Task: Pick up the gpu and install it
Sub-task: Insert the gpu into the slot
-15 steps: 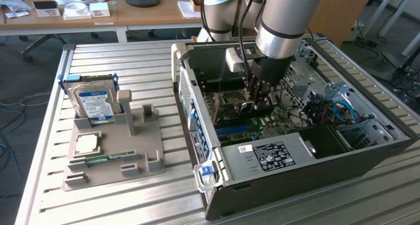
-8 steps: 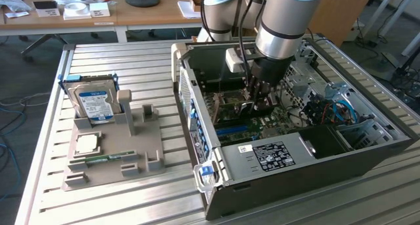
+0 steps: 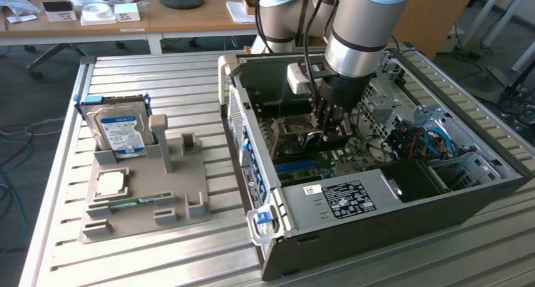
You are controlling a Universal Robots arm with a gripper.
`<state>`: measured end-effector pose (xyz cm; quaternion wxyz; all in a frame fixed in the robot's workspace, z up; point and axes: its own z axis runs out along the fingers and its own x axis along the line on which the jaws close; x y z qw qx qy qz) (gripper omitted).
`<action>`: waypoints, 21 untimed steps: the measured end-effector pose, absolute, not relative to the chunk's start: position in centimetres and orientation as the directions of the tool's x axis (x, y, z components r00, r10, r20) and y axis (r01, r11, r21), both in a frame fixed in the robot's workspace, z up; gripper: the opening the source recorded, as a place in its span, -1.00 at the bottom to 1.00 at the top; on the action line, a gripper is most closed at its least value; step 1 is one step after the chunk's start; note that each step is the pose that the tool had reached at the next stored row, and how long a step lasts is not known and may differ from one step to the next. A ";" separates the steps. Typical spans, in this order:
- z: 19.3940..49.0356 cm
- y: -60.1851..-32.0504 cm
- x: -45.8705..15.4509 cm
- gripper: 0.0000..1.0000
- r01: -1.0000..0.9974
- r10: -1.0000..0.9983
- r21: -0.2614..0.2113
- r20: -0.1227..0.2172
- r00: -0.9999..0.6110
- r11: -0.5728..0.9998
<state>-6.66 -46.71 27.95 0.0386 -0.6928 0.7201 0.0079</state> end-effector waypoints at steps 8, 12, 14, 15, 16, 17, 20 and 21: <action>27.3 -46.7 -6.7 -0.47 -0.998 -0.997 -0.042 -0.066 -0.037 0.040; 27.3 -46.7 -6.9 -0.47 -0.998 -0.997 -0.042 -0.067 -0.037 0.040; 27.2 -46.7 -7.0 -0.47 -0.998 -0.997 -0.042 -0.067 -0.037 0.040; 27.2 -46.7 -7.0 -0.47 -0.998 -0.997 -0.042 -0.067 -0.037 0.040; 26.6 -46.7 -7.3 -0.47 -0.998 -0.997 -0.042 -0.067 -0.037 0.040; 26.5 -46.7 -7.5 -0.47 -0.998 -0.997 -0.042 -0.067 -0.037 0.040; 26.5 -46.9 -7.7 -0.47 -0.998 -0.997 -0.042 -0.067 -0.037 0.040; 26.5 -46.9 -7.7 -0.47 -0.998 -0.997 -0.042 -0.067 -0.037 0.040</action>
